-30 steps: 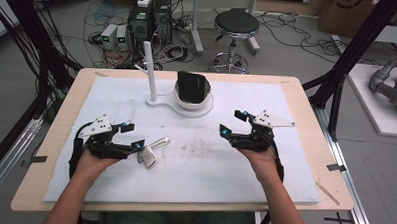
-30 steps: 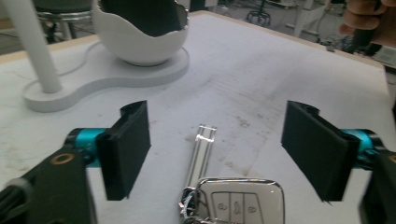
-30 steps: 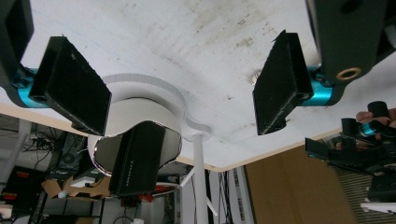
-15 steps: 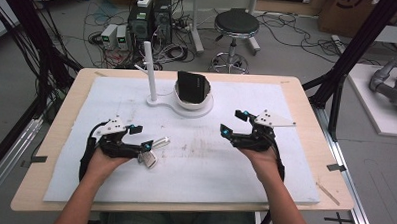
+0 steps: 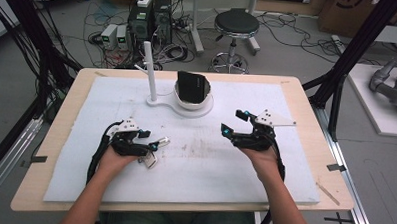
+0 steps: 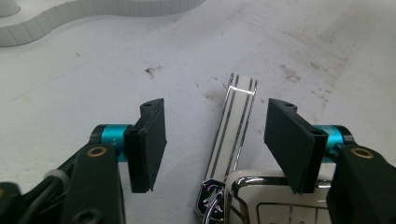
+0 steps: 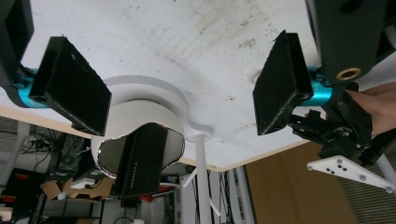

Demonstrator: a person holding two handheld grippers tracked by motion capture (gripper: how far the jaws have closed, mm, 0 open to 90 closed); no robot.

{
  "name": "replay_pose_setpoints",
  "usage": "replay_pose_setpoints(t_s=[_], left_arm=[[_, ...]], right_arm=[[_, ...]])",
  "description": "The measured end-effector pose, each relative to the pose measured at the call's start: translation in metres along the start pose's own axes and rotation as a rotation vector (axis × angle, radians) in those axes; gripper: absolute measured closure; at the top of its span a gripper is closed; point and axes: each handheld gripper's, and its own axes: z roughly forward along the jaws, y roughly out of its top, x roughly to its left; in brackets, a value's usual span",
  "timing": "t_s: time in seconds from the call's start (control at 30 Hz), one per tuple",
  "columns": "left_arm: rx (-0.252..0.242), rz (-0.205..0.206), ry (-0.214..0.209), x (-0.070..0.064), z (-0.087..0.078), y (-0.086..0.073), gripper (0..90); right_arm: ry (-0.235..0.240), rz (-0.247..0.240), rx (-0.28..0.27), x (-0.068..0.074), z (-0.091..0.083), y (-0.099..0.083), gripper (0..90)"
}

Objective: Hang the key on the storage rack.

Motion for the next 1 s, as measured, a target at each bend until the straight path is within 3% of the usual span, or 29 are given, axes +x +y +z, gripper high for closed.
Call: replay_pose_setpoints(t_s=[0.2, 0.33, 0.43, 0.5, 0.6, 0.77, 0.87, 0.9, 0.97, 1.0], left_arm=[[0.026, 0.027, -0.009, -0.003, 0.002, 0.0, 49.9], [0.096, 0.044, 0.015, -0.005, 0.008, 0.002, 54.3], [0.114, 0.081, 0.046, -0.008, 0.008, 0.003, 61.5], [0.124, 0.099, 0.047, -0.007, 0.005, 0.003, 74.1], [0.129, 0.129, 0.043, -0.009, 0.003, 0.005, 74.2], [0.061, 0.143, 0.041, -0.01, -0.01, 0.013, 74.3], [0.0, 0.13, 0.032, -0.01, -0.023, 0.019, 74.9], [-0.058, 0.132, 0.047, -0.011, -0.029, 0.021, 89.1], [-0.139, 0.096, 0.03, -0.01, -0.038, 0.025, 89.7], [-0.144, 0.109, 0.034, -0.009, -0.043, 0.028, 89.8]], right_arm=[[-0.001, 0.005, -0.002, -0.001, 0.0, 0.0, 19.7], [-0.002, 0.001, -0.003, -0.001, 0.0, 0.0, 19.7], [-0.003, 0.003, -0.001, 0.0, 0.0, 0.0, 19.7], [-0.004, 0.003, -0.003, -0.001, -0.001, 0.0, 19.7], [-0.005, 0.005, -0.006, -0.001, -0.001, 0.0, 19.7], [-0.003, 0.008, -0.008, -0.001, -0.001, 0.0, 19.7], [-0.002, 0.007, -0.01, -0.001, -0.001, 0.0, 19.7], [-0.003, 0.005, -0.013, -0.002, -0.001, 0.0, 19.7], [-0.003, 0.009, -0.013, -0.002, -0.002, 0.001, 19.7], [-0.004, 0.007, -0.017, -0.002, -0.002, 0.001, 19.7]])
